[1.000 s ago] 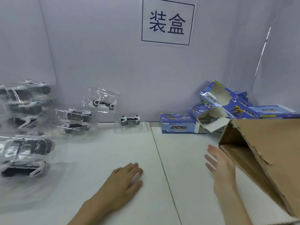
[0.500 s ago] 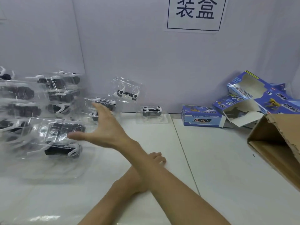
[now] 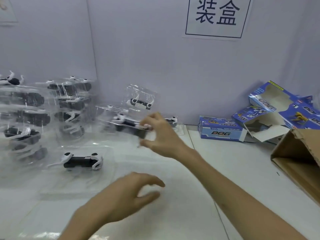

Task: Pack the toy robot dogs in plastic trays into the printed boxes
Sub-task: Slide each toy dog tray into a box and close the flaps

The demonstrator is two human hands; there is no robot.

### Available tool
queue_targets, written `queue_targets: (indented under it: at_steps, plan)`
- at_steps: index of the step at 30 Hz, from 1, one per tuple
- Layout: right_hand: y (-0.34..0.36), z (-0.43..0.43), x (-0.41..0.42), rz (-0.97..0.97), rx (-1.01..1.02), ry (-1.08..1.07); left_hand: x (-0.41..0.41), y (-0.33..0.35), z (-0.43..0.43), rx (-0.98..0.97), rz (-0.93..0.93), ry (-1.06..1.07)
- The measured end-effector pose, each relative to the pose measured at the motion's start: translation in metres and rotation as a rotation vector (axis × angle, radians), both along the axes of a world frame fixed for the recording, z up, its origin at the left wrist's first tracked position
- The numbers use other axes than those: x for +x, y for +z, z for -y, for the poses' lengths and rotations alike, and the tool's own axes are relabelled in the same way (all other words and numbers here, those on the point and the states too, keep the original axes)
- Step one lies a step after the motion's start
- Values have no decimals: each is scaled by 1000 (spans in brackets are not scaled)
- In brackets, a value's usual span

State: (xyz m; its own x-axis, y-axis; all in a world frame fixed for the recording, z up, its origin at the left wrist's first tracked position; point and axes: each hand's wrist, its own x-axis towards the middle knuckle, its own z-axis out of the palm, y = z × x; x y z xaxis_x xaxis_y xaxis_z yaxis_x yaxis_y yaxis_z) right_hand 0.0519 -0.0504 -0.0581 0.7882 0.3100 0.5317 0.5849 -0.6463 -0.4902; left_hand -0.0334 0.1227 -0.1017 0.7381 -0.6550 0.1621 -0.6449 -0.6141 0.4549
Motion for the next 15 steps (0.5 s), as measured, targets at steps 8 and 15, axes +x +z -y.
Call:
queue_targets:
  at_steps: [8,15]
  plan:
    - [-63,145,-30,-132,-342,-386,27,4,-118,90,259,586]
    - [-69,201,-39,-147,-231,-478,63,-34,-45,41,279,313]
